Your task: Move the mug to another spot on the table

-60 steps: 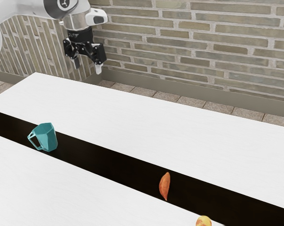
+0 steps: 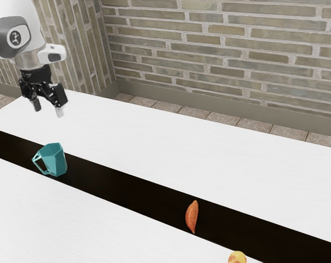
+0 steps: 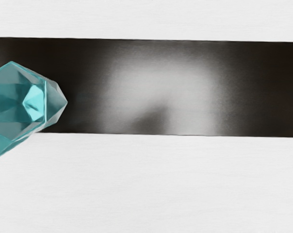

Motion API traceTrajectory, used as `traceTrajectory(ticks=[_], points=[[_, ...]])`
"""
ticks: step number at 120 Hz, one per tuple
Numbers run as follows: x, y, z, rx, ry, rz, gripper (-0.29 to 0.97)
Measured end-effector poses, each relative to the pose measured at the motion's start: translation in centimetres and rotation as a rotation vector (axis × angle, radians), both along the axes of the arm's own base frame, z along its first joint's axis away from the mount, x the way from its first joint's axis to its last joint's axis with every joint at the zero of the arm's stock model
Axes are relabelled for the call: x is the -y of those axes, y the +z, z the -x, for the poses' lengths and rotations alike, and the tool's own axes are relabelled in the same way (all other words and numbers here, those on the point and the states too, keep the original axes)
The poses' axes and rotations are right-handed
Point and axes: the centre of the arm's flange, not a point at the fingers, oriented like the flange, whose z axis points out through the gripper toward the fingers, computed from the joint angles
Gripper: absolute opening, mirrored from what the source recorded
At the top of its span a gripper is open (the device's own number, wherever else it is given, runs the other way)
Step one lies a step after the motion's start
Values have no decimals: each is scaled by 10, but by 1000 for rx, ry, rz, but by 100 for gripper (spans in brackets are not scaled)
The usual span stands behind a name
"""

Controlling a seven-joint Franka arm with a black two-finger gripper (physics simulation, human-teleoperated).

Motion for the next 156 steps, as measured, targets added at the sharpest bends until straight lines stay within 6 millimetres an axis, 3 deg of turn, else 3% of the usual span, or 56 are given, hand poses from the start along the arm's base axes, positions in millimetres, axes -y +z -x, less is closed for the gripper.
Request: traceTrajectory(ticks=[11,50,72,117,156], points=[[0,1,12,39,-93,10,68],[-105,-59,51,84,-230,23,68],[-158,-94,62,138,-288,32,68],[-199,-180,60,238,-391,143,68],[-219,-229,64,312,-468,171,68]])
